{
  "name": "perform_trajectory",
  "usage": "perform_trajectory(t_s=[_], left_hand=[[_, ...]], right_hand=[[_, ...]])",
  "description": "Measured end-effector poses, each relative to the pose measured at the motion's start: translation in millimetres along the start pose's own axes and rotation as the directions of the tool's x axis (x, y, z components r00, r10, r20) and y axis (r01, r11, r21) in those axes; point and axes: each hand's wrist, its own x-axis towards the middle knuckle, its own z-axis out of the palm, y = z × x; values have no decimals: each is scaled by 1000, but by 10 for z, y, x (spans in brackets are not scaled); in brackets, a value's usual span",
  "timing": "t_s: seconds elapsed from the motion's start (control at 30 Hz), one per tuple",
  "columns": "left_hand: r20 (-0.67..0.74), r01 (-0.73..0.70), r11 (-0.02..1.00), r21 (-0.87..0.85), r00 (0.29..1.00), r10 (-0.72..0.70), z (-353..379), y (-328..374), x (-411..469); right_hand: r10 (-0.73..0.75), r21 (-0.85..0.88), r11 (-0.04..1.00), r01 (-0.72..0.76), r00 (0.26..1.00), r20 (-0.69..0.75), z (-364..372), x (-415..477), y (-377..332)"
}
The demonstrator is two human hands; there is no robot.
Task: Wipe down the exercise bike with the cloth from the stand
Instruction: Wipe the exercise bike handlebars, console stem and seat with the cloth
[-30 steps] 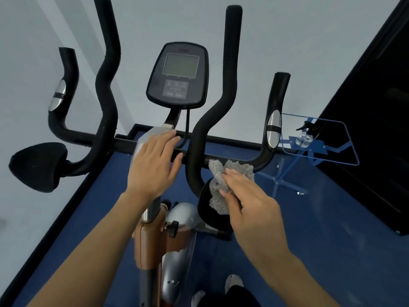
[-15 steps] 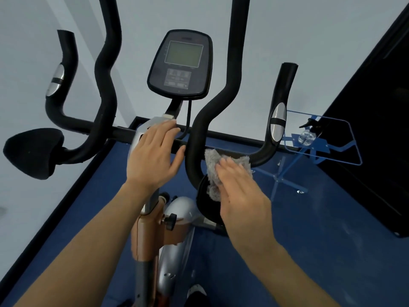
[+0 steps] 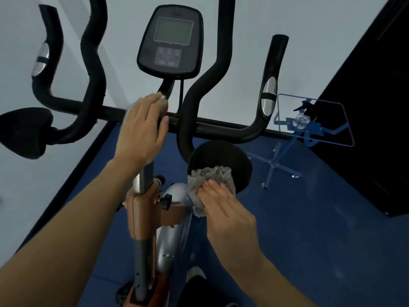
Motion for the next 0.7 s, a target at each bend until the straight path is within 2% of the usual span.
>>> perform_trajectory(t_s=[0.17,0.23,0.37,0.47,0.7], left_hand=[[13,144,989,33,989,-145,-168,57,-109],[35,154,986,64,987,-157,-242,79,-135],[60,161,976,146,983,-171,-463,28,-62],[53,163,970,178,983,-175,-638,-47,36],[137,216,958,187,960,-243,-788,-147,266]], right_hand=[[-51,182,983,37,996,73,-168,-219,-24],[-50,243,969,47,999,3,-293,-142,-7],[187,405,903,-140,979,-77,-596,544,105],[272,408,883,-230,961,-46,-723,1171,209],[201,330,913,-240,968,149,-364,1975,423]])
